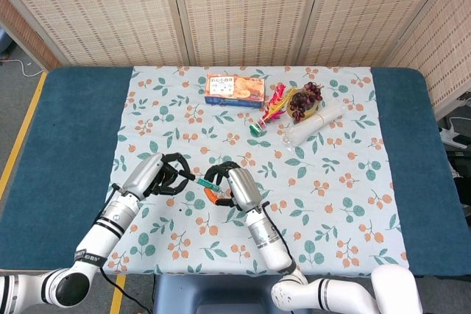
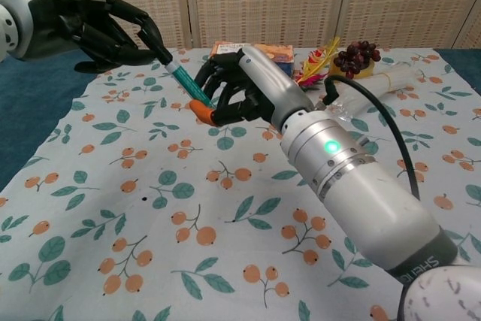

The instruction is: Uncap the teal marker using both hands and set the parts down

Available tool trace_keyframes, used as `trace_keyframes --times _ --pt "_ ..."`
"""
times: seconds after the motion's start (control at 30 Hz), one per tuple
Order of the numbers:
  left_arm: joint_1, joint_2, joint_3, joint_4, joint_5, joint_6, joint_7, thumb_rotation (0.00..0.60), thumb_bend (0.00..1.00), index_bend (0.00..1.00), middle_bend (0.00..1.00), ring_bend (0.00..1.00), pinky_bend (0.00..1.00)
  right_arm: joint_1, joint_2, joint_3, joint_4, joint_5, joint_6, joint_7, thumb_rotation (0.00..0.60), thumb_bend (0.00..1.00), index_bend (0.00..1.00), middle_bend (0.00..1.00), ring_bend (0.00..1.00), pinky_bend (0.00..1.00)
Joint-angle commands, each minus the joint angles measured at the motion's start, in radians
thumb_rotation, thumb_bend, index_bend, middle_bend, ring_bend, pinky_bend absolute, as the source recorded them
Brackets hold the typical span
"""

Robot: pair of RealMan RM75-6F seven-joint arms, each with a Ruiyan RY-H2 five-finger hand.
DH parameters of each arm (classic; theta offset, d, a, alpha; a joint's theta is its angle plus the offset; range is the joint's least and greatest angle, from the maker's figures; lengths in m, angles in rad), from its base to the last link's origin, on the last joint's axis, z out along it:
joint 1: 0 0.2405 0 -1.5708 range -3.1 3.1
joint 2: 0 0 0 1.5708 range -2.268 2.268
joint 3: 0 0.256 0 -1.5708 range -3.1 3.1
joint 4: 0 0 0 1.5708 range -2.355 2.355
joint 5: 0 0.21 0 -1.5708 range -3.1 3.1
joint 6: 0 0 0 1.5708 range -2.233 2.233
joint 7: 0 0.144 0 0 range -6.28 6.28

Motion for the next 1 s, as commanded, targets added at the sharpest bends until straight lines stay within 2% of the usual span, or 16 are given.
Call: trace_keyframes --times 0.03,0.23,0.37,0.77,1.0 --pt "-0.002 0.001 0.001 0.003 -0.004 -0.003 -0.001 0.600 0.49 0.61 0.95 0.78 0.90 0.001 -0.003 0.000 0.004 0.001 -0.001 -0.001 0.600 0.41 0.92 0.77 0.55 0.27" --pt "-0.005 -0.007 0.004 0.008 -0.004 0.016 0.007 0.600 0.70 0.73 1.00 0.79 0.91 0.003 -0.010 0.002 0.009 0.001 -0.004 0.001 0.600 0.41 0.92 0.77 0.55 0.27" --pt "-0.003 -0.023 -0.002 0.008 -0.007 0.046 0.006 0.600 0.77 0.79 1.00 0.80 0.92 0.004 -0.012 0.004 0.010 0.000 -0.004 0.002 0.600 0.41 0.92 0.77 0.55 0.27" --pt "0.029 -0.041 -0.011 0.010 0.075 0.090 -0.039 0.600 0.78 0.82 1.00 0.80 0.92 -0.002 -0.011 0.002 0.028 0.003 -0.005 0.003 0.600 0.41 0.92 0.77 0.55 0.27" --pt "0.040 -0.014 -0.029 0.058 0.095 0.054 -0.093 0.600 0.77 0.82 1.00 0.80 0.92 -0.008 0.017 -0.011 0.048 0.001 -0.016 -0.027 0.600 0.41 0.92 0.77 0.55 0.27"
